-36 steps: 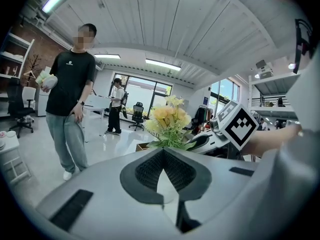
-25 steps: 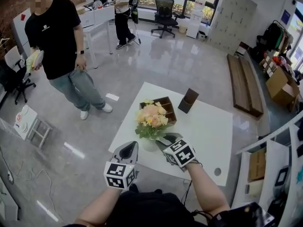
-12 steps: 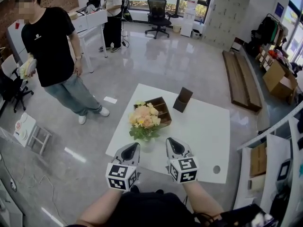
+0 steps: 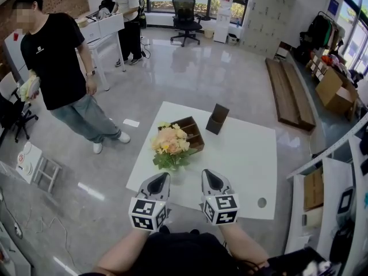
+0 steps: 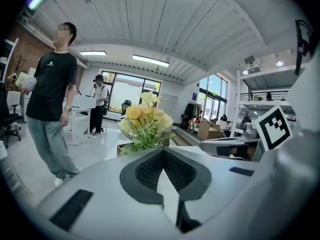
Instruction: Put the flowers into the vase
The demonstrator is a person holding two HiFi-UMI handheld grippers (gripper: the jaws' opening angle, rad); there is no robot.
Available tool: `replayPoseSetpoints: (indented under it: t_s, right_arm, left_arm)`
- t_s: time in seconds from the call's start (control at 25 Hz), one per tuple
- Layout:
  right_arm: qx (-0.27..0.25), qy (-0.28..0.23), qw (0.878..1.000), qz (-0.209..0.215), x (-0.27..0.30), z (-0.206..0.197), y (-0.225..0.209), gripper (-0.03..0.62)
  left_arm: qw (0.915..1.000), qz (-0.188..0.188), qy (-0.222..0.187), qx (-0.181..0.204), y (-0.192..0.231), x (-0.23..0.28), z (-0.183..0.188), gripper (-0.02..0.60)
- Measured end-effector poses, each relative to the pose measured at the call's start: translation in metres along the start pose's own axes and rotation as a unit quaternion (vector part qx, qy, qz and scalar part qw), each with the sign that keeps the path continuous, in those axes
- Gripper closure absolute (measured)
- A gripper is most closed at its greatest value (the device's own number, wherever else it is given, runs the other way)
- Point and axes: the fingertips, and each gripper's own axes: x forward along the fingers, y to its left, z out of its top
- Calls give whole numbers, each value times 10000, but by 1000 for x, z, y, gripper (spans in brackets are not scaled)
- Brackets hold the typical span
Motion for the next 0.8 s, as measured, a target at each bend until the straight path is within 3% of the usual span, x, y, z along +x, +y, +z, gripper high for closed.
replayPoseSetpoints:
  t_s: [0.8]
  right_arm:
    - [-85, 19, 9999, -75, -1, 2, -3, 591]
  left_arm:
    - [10000, -39, 8, 30, -2, 3, 1, 575]
